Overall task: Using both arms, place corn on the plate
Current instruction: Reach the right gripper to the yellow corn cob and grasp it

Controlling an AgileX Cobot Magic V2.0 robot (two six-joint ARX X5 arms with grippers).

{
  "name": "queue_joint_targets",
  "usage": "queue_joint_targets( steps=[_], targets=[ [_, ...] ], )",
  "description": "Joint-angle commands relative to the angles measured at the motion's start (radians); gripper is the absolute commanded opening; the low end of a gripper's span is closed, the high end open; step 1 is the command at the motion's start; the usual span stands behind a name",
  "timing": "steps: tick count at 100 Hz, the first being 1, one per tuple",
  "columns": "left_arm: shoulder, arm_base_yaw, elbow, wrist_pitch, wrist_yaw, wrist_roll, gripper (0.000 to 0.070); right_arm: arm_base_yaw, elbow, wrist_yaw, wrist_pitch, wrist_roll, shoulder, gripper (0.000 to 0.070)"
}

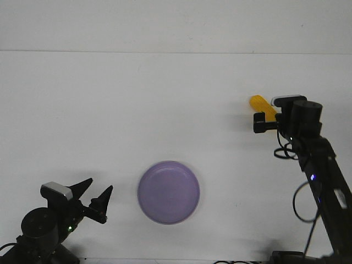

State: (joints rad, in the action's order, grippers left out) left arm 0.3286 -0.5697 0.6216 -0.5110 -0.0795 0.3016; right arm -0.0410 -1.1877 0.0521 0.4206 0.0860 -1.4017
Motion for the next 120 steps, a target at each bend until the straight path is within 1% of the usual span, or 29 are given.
queue_joint_targets(
  steps=[1,10,22,38,43,47,52,62,67,73,76,78,84,88,92,105,112,120],
  targets=[
    [0.005,-0.004,0.009,0.0,-0.003,-0.01,0.0462,-0.009,-0.086,-0.021,0.027,0.099,-0.152,0.0678],
    [0.005,-0.004,0.009,-0.005,-0.003,-0.01,0.0462,-0.011,-0.189,-0.053,0.066,0.141,-0.306,0.0673],
    [0.005,-0.004,0.009,-0.006,-0.003,-0.01,0.0462,-0.018,-0.283,-0.106,0.074,0.18,-0.458,0.0672],
    [0.005,-0.004,0.009,-0.011,-0.003,-0.01,0.0462,-0.025,-0.352,-0.107,0.067,0.193,-0.589,0.0672],
    [0.005,-0.004,0.009,-0.011,-0.003,-0.009,0.0462,-0.025,-0.358,-0.122,0.054,0.197,-0.614,0.0662],
    [0.005,-0.004,0.009,-0.011,-0.003,-0.009,0.0462,-0.025,-0.359,-0.14,0.044,0.2,-0.624,0.0636],
    [0.005,-0.004,0.009,-0.012,-0.003,-0.006,0.0462,-0.025,-0.359,-0.14,0.029,0.2,-0.633,0.0582],
    [0.005,-0.004,0.009,-0.012,-0.003,-0.005,0.0462,-0.025,-0.359,-0.139,0.007,0.199,-0.636,0.0444],
    [0.005,-0.004,0.009,-0.012,-0.003,-0.005,0.0462,-0.027,-0.359,-0.139,-0.003,0.199,-0.636,0.0415],
    [0.005,-0.004,0.009,-0.012,-0.003,-0.005,0.0462,-0.032,-0.359,-0.139,-0.005,0.199,-0.636,0.0406],
    [0.005,-0.004,0.009,-0.012,-0.004,-0.005,0.0462,-0.032,-0.359,-0.14,-0.001,0.199,-0.636,0.0383],
    [0.005,-0.004,0.009,-0.012,-0.004,-0.005,0.0462,-0.032,-0.359,-0.139,0.001,0.199,-0.636,0.0348],
    [0.005,-0.004,0.009,-0.012,-0.008,-0.005,0.0462,-0.032,-0.359,-0.14,0.006,0.199,-0.636,0.021],
    [0.005,-0.004,0.009,-0.012,-0.008,-0.005,0.0462,-0.032,-0.359,-0.14,0.006,0.199,-0.636,0.0154],
    [0.005,-0.004,0.009,-0.012,-0.008,-0.005,0.0462,-0.032,-0.359,-0.14,0.007,0.197,-0.636,0.0133],
    [0.005,-0.004,0.009,-0.012,-0.008,-0.005,0.0462,-0.032,-0.385,-0.136,0.069,0.175,-0.624,0.0133],
    [0.005,-0.004,0.009,-0.012,-0.008,-0.005,0.0462,-0.032,-0.396,-0.117,0.101,0.161,-0.597,0.0133],
    [0.005,-0.004,0.009,-0.012,-0.008,-0.005,0.0462,-0.032,-0.396,-0.074,0.12,0.134,-0.533,0.0134]
  ],
)
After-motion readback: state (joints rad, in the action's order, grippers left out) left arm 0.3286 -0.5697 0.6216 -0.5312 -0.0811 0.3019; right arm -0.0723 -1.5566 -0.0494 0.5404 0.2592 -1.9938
